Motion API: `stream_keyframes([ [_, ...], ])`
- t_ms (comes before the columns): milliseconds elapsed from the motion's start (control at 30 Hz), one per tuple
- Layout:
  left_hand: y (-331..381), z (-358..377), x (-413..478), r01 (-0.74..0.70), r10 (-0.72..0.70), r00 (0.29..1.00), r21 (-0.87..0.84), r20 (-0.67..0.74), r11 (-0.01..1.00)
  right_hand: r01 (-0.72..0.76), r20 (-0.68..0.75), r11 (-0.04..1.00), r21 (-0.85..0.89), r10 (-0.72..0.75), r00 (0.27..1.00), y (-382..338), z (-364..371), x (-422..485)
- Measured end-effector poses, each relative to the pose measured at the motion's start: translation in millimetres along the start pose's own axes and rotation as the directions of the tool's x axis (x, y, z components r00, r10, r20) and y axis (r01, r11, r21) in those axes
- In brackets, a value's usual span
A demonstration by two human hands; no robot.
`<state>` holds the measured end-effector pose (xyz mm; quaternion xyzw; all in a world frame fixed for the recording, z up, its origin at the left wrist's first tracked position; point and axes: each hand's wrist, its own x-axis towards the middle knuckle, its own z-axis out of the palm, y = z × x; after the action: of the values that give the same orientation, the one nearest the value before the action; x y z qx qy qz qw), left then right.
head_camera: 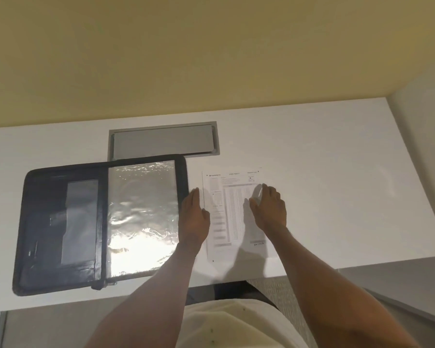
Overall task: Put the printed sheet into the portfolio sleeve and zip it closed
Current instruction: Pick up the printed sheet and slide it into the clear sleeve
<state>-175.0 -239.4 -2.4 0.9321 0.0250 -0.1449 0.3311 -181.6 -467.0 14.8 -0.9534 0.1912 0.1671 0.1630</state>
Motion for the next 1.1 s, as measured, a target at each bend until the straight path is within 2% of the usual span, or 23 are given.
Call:
stream_keyframes([
  [233, 23, 27, -13, 0.055, -0.054, 0.998, 0.035, -0.023, 0.998, -0.064, 0.038, 0.993, 0.100, 0.060, 0.997, 19, 2, -2],
  [333, 32, 34, -18, 0.144, -0.143, 0.990, 0.030, -0.013, 0.989, -0.084, 0.055, 0.986, 0.148, 0.076, 0.996, 20, 6, -6],
  [533, 56, 48, -22, 0.288, -0.292, 0.954, -0.059, -0.067, 0.956, -0.108, 0.039, 0.916, 0.385, 0.101, 0.994, 17, 16, -14],
  [700, 68, 47, -4, 0.473, -0.475, 0.877, -0.041, -0.071, 0.880, -0.151, 0.059, 0.844, 0.515, 0.141, 0.988, 20, 17, -13],
  [867, 64, 35, 13, 0.564, -0.592, 0.806, -0.278, -0.020, 0.778, -0.151, 0.074, 0.796, 0.587, 0.133, 0.988, 26, 12, -9],
  [967, 52, 29, 14, 0.497, -0.535, 0.844, -0.427, 0.035, 0.756, -0.118, 0.059, 0.781, 0.613, 0.104, 0.993, 27, 10, -8],
  [1100, 42, 20, 11, 0.460, -0.492, 0.863, -0.588, 0.117, 0.666, -0.094, 0.047, 0.775, 0.625, 0.082, 0.995, 27, 7, -5],
])
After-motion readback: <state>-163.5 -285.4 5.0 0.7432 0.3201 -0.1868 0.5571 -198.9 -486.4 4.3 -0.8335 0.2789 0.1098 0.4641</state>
